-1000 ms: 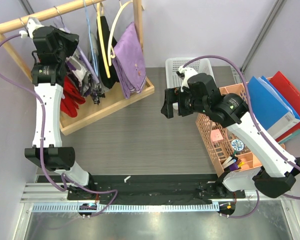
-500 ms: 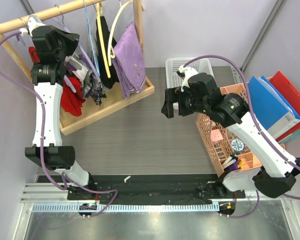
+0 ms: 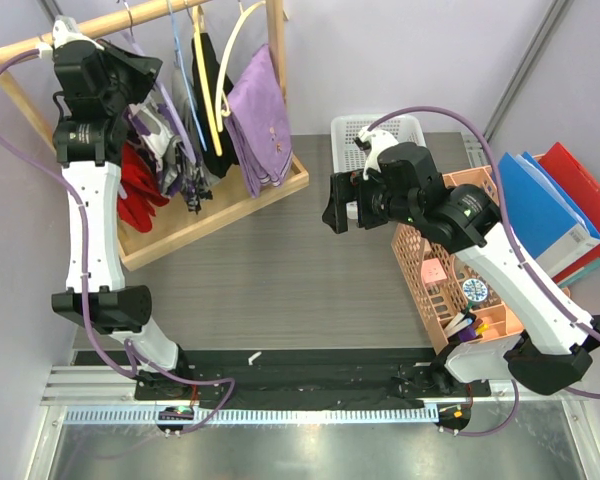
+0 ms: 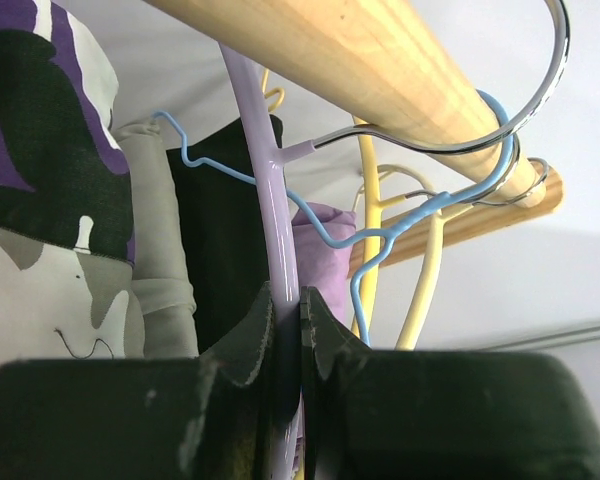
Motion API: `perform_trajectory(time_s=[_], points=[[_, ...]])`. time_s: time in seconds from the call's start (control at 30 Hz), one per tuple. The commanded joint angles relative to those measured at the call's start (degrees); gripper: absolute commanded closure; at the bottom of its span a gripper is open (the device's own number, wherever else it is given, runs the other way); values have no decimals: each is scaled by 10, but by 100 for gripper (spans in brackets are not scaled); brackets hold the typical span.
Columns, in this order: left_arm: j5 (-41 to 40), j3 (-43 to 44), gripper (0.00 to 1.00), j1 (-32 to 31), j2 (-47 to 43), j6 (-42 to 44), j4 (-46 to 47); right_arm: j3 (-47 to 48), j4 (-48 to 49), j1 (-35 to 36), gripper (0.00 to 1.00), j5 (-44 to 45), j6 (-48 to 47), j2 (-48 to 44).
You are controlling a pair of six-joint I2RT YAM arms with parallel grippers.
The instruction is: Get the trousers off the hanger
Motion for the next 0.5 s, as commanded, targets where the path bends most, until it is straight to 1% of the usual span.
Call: perform_trajectory(time_s=[0.0,0.17,0.47], points=[[17,53,100,6,-54,7,136,20,8,0,3,1,-11,-2],[37,50,100,7,-78,5,125,14,8,0,3,-1,-11,-6],[56,20,100,7,-127,2,82,14,5,0,2,-6,-23,-8]])
